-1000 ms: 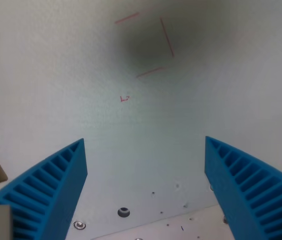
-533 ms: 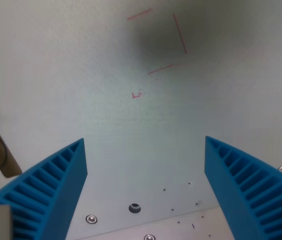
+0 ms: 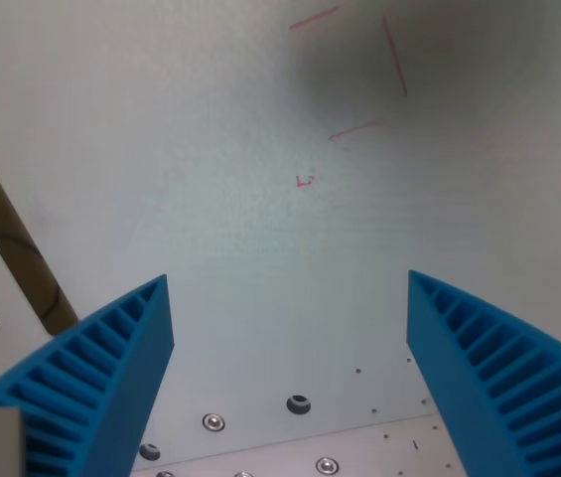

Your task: Rotate around base positive x

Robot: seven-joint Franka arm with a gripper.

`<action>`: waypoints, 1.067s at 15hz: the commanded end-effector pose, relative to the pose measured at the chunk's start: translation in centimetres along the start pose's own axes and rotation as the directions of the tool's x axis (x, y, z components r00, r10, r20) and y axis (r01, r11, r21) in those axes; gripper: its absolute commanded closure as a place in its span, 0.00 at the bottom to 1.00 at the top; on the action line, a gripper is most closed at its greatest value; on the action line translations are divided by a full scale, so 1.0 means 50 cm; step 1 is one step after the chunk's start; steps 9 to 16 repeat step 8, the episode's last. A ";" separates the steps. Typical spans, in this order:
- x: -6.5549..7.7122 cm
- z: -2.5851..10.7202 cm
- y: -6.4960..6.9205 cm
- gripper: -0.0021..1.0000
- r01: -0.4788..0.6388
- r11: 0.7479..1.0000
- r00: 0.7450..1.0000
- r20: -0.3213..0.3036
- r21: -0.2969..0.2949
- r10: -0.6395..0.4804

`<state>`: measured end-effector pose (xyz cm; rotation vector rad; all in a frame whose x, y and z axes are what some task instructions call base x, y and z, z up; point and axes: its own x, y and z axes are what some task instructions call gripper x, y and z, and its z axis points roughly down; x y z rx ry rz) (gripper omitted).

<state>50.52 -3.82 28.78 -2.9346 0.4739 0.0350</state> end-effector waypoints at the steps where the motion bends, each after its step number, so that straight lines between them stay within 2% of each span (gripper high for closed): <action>1: 0.004 -0.007 0.010 0.00 0.011 0.980 0.997 0.077 0.196 -0.026; 8: 0.004 -0.007 0.010 0.00 0.003 0.963 0.994 0.102 0.271 -0.032; 16: 0.004 -0.007 0.010 0.00 0.003 0.963 0.994 0.102 0.271 -0.032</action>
